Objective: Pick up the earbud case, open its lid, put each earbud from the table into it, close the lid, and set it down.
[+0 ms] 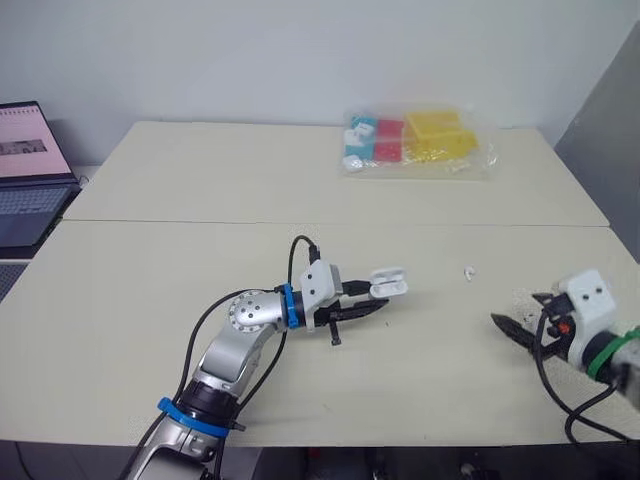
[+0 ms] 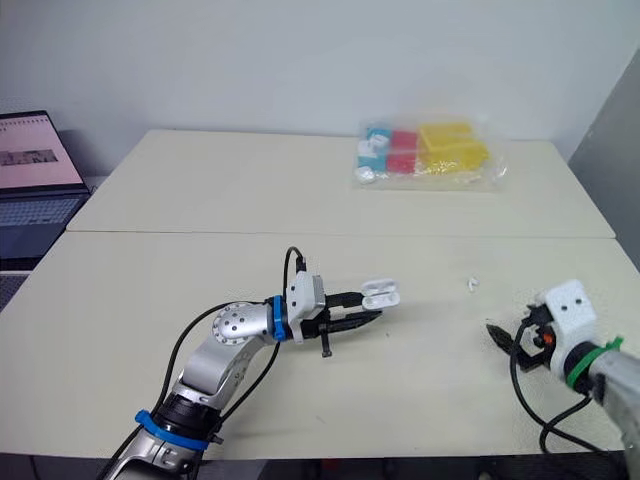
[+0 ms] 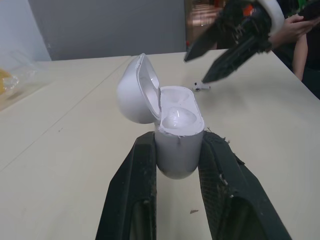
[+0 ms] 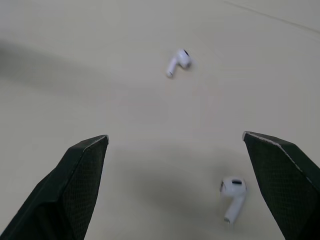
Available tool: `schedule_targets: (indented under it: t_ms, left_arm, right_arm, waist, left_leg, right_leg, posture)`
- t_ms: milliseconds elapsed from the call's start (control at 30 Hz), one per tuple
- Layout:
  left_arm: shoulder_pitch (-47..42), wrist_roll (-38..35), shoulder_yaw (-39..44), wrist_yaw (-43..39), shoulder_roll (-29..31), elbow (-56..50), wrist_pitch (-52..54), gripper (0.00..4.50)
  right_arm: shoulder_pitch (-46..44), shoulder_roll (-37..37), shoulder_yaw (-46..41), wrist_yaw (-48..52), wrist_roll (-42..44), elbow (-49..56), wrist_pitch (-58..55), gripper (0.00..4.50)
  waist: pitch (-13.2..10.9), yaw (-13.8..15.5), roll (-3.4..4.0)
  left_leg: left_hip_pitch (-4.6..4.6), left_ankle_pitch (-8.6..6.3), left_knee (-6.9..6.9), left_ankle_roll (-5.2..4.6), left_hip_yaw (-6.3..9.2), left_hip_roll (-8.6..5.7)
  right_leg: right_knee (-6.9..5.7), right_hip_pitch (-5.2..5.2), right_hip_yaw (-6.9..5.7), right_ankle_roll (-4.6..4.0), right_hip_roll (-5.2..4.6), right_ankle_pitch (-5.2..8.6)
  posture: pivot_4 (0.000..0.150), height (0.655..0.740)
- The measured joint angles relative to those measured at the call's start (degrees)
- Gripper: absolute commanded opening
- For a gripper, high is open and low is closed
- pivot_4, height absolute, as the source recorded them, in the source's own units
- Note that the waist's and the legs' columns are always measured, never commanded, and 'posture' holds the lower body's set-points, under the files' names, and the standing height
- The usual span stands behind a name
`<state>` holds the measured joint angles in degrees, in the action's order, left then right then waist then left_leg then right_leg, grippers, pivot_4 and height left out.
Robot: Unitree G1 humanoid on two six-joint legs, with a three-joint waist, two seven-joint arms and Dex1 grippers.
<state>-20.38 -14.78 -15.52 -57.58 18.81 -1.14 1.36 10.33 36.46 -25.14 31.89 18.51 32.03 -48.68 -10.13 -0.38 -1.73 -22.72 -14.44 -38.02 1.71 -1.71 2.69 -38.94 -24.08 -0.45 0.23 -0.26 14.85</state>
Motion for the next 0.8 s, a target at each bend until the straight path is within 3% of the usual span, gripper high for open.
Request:
schedule_targets:
  t_ms: [300, 667, 800]
  left_arm:
    - [0.0, 0.0, -0.1, -0.6, 0.1, -1.0, 1.4, 0.78]
    - [0.1, 0.0, -0.1, -0.6, 1.1, -1.3, 2.1, 0.78]
    - [0.3, 0.0, -0.1, -0.5, 1.3, -1.6, 2.2, 0.78]
  right_arm:
    - [0.2, -4.0, -0.4, -3.4, -2.1, -10.6, 10.3, 4.50]
    - [-2.5, -3.7, 0.6, -3.0, -1.4, -19.0, 13.0, 4.50]
    - [-2.8, -3.8, 0.9, -2.5, -0.3, -19.0, 11.8, 3.55]
  waist:
    - [0.0, 0.1, 0.02]
    - [0.0, 0.1, 0.03]
    - [0.0, 0.1, 0.03]
  left_leg:
    - [0.10, 0.01, 0.03, -0.01, -0.02, 0.02]
    - [0.07, 0.00, 0.05, -0.01, -0.01, 0.03]
    - [0.08, 0.01, 0.04, -0.01, -0.01, 0.03]
  right_leg:
    - [0.00, 0.02, -0.02, -0.05, 0.10, 0.01]
    - [0.01, 0.01, -0.03, -0.06, 0.10, 0.02]
    - [0.01, 0.02, -0.02, -0.06, 0.09, 0.02]
  posture:
    - [0.150, 0.7287]
    - [0.150, 0.7287]
    - [0.150, 0.7287]
